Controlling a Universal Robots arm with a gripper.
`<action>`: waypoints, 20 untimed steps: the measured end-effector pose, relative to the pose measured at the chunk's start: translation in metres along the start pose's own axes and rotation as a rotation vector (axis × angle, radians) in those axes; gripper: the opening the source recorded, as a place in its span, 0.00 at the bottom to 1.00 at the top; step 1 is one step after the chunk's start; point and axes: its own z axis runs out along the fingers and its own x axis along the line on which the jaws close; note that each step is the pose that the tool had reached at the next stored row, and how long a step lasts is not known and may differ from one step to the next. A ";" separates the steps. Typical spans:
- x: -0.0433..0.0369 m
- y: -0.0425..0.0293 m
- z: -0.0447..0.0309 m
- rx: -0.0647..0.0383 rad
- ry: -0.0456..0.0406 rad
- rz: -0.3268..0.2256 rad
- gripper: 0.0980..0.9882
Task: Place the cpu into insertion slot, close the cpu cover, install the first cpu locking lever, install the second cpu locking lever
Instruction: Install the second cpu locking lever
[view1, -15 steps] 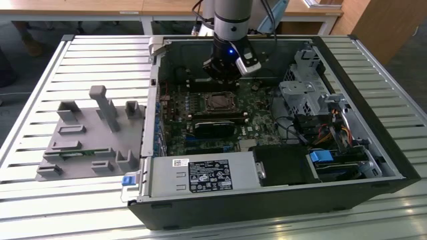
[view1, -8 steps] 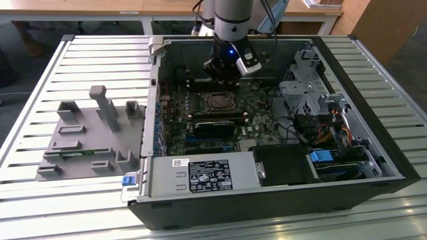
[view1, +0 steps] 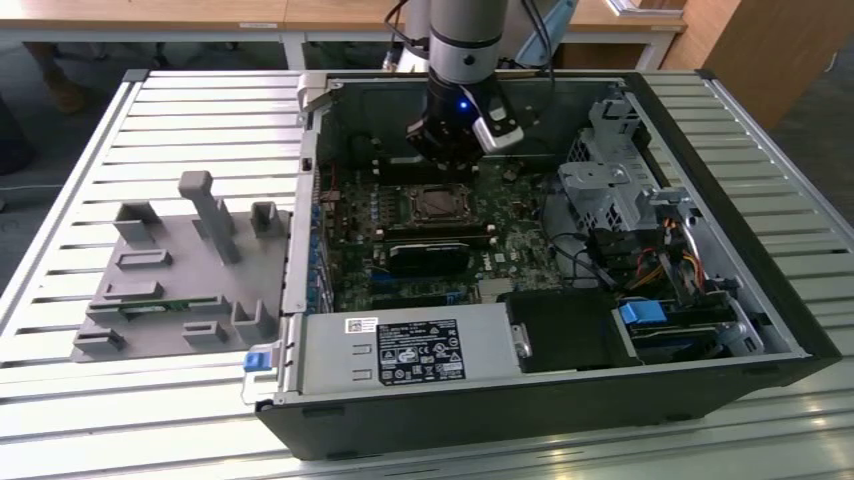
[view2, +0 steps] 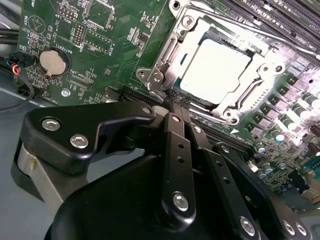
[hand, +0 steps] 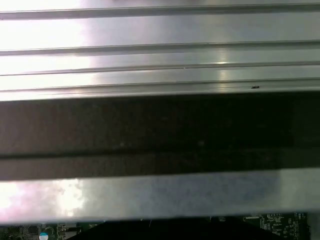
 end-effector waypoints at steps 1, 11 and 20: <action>-0.0001 -0.0004 0.0000 0.000 0.0000 0.000 0.01; -0.0005 -0.0045 -0.0010 0.000 0.0001 0.000 0.01; -0.0011 -0.0035 -0.0263 0.000 0.0000 0.000 0.01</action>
